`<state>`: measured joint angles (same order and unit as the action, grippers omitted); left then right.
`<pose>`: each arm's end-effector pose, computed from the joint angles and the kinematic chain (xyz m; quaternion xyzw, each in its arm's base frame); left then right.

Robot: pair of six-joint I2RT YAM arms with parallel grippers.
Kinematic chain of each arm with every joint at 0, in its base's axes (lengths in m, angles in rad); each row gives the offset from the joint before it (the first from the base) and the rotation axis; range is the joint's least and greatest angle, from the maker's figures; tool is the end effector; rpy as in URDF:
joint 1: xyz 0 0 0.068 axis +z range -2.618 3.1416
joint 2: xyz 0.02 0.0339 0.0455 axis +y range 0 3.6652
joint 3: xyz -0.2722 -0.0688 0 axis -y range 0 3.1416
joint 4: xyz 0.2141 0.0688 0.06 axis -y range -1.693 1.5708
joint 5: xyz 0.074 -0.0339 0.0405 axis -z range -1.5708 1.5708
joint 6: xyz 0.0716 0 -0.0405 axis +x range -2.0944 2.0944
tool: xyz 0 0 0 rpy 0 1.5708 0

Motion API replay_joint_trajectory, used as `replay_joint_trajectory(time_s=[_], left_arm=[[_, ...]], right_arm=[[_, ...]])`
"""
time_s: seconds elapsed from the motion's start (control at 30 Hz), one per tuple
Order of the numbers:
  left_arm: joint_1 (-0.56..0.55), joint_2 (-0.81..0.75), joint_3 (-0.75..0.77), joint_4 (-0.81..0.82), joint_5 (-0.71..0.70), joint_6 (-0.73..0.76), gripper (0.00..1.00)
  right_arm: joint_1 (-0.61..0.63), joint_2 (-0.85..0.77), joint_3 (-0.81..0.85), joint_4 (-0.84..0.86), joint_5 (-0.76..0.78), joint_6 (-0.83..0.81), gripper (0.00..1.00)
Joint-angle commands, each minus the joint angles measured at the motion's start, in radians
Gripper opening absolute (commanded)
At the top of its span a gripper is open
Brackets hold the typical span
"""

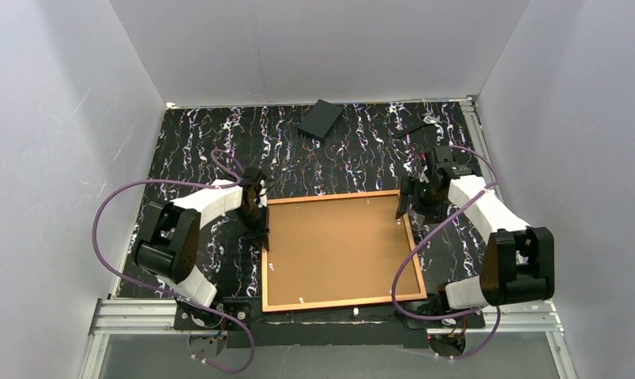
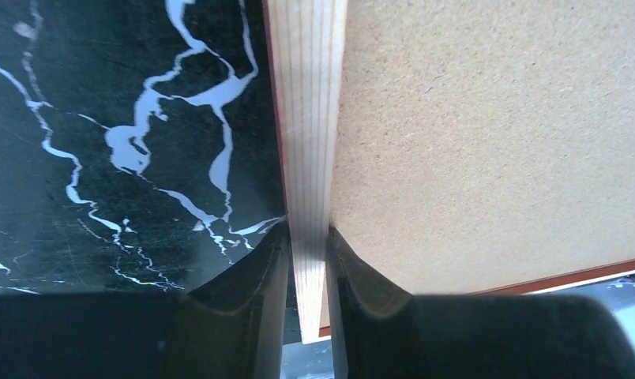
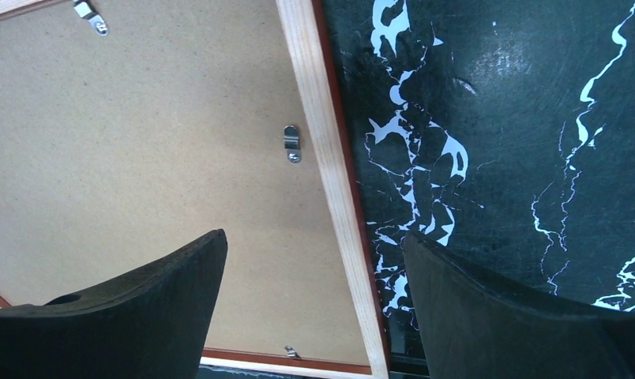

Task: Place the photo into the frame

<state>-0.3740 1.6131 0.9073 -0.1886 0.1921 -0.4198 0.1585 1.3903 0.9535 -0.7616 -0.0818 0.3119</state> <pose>0.2963 -0.1310 0.1797 0.0103 0.9395 -0.2111 0.2696 0.2394 0.0442 0.2097 0.0677 0.9796 0.0822 0.1705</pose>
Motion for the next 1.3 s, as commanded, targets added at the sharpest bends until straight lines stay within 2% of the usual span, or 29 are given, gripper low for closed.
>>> replay_joint_trajectory(time_s=[0.0, 0.1, 0.23, 0.37, 0.43, 0.53, 0.6, 0.67, 0.9, 1.27], left_arm=[[0.061, 0.013, 0.007, -0.117, -0.080, 0.049, 0.16], [0.096, 0.016, 0.016, -0.125, -0.068, 0.063, 0.15], [0.133, 0.036, 0.041, -0.140, -0.043, 0.078, 0.07], [0.152, 0.059, 0.068, -0.150, 0.000, 0.079, 0.08], [0.153, 0.059, 0.078, -0.156, 0.029, 0.087, 0.22], [0.152, 0.042, 0.083, -0.177, 0.048, 0.092, 0.54], [0.153, 0.030, 0.096, -0.209, 0.061, 0.087, 0.64], [0.152, 0.029, 0.129, -0.256, 0.080, 0.078, 0.68], [0.153, 0.008, 0.212, -0.315, 0.102, 0.107, 0.68], [0.152, 0.078, 0.200, -0.311, 0.063, 0.227, 0.51]], right_arm=[[-0.004, 0.022, 0.010, -0.012, -0.004, 0.006, 0.90], [-0.003, 0.038, 0.010, -0.007, -0.020, 0.006, 0.90], [-0.003, 0.061, 0.009, 0.006, -0.038, 0.006, 0.90], [-0.002, 0.087, 0.012, 0.021, -0.062, 0.003, 0.90], [0.004, 0.105, 0.016, 0.029, -0.075, 0.001, 0.90], [0.018, 0.134, 0.025, 0.039, -0.090, 0.003, 0.90], [0.029, 0.156, 0.040, 0.044, -0.099, 0.006, 0.90], [0.041, 0.180, 0.053, 0.049, -0.100, 0.012, 0.89], [0.071, 0.248, 0.100, 0.069, -0.067, 0.028, 0.88], [0.140, 0.378, 0.180, 0.065, 0.045, 0.051, 0.82]])
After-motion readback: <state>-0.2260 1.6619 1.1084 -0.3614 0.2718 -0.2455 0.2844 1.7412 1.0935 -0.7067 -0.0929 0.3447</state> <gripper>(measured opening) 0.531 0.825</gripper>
